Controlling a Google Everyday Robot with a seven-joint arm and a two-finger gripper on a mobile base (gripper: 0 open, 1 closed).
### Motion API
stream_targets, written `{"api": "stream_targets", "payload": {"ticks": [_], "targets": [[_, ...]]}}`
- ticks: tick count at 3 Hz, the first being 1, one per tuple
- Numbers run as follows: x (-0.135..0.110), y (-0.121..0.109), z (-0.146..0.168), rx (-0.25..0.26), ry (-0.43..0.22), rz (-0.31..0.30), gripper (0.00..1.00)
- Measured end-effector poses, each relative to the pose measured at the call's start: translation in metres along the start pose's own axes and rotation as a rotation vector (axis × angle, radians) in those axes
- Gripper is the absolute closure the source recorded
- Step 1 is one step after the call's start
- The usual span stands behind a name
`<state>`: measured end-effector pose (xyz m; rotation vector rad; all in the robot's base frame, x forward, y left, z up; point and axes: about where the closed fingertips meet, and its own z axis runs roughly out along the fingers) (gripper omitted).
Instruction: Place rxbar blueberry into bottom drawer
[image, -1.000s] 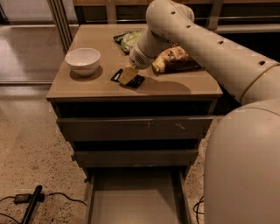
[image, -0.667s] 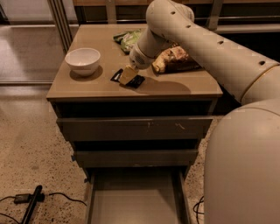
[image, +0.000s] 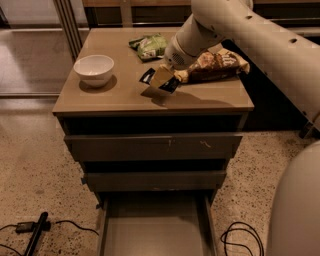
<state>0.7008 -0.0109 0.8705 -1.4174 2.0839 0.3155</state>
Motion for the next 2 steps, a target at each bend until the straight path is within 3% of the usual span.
{"api": "stream_targets", "payload": {"ticks": [1, 2], "targets": [[0.007, 0.007, -0.036, 0.04, -0.04, -0.007, 1.0], [0.016, 0.032, -0.064, 0.072, -0.08, -0.043, 1.0]]}}
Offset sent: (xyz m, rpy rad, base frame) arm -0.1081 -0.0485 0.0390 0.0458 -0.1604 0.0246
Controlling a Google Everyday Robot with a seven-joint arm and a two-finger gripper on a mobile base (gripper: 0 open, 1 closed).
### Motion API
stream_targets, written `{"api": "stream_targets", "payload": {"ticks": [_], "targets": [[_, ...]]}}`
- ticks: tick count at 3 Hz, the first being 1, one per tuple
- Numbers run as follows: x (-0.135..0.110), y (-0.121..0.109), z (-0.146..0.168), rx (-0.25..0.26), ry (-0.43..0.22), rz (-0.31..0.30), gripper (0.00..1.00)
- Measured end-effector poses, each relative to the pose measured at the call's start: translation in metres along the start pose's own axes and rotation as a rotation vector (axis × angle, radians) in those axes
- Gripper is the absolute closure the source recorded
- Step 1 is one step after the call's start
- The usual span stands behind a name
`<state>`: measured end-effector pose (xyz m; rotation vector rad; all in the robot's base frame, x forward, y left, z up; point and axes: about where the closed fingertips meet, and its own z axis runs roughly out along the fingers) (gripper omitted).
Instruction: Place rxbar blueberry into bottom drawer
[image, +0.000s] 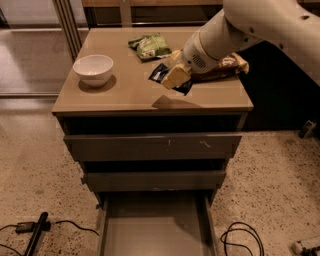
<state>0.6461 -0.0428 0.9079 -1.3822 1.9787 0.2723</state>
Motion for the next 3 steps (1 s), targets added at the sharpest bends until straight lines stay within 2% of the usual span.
{"api": "stream_targets", "payload": {"ticks": [2, 3], "targets": [[0.046, 0.058, -0.037, 0.019, -0.017, 0.001, 1.0], [0.078, 0.093, -0.041, -0.007, -0.038, 0.025, 1.0]]}}
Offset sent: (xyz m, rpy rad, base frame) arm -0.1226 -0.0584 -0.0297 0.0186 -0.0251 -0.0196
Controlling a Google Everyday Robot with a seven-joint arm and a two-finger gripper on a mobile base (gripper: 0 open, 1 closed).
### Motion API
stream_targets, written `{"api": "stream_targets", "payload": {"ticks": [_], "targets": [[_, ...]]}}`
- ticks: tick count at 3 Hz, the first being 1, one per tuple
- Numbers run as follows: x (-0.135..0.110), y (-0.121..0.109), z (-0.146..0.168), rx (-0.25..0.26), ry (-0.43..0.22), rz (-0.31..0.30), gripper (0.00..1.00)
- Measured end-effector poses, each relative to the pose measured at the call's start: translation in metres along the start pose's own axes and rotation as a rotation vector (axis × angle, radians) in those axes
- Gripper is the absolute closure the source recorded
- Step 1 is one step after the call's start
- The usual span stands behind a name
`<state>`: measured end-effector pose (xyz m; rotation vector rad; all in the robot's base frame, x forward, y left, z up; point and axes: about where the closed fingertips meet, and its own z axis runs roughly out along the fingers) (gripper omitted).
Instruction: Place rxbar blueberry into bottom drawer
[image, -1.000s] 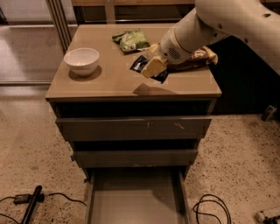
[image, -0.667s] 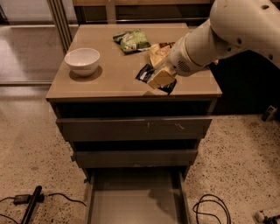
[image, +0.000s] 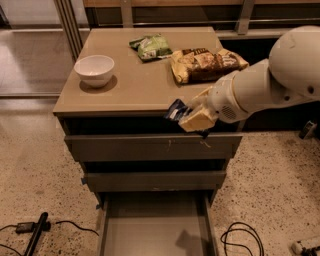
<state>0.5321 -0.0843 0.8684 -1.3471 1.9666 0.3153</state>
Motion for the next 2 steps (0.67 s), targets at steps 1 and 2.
{"api": "stream_targets", "payload": {"ticks": [1, 2], "targets": [[0.0225, 0.0227, 0.0152, -0.044, -0.011, 0.049, 1.0], [0.0212, 0.0222, 0.0143, -0.041, -0.01, 0.046, 1.0]]}}
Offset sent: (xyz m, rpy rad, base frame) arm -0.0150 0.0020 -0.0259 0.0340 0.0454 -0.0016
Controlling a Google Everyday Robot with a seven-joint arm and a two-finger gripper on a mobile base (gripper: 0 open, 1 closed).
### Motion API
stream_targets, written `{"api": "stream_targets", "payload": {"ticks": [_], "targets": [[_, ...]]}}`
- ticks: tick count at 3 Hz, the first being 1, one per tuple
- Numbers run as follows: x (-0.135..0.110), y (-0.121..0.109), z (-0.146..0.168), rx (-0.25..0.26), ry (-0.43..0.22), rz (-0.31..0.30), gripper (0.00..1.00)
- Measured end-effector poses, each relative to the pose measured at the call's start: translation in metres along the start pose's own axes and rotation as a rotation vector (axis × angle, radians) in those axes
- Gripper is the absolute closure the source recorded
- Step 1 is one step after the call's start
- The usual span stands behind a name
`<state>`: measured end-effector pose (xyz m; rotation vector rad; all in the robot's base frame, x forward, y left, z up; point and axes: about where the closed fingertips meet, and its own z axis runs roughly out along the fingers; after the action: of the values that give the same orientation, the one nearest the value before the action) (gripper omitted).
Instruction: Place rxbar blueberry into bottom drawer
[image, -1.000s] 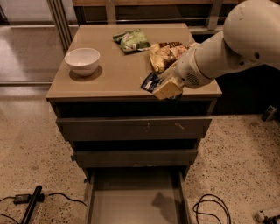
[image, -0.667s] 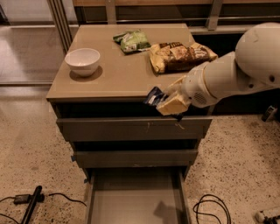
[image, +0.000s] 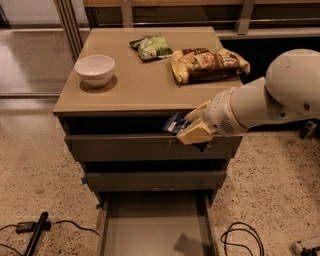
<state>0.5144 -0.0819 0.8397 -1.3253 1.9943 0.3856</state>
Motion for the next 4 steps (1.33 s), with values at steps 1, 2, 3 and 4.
{"api": "stream_targets", "payload": {"ticks": [1, 2, 3, 4], "targets": [[0.011, 0.019, 0.027, -0.049, 0.006, 0.017, 1.0], [0.035, 0.069, 0.096, -0.17, 0.015, 0.063, 1.0], [0.05, 0.097, 0.136, -0.211, 0.011, 0.085, 1.0], [0.07, 0.121, 0.172, -0.216, 0.006, 0.093, 1.0]]}}
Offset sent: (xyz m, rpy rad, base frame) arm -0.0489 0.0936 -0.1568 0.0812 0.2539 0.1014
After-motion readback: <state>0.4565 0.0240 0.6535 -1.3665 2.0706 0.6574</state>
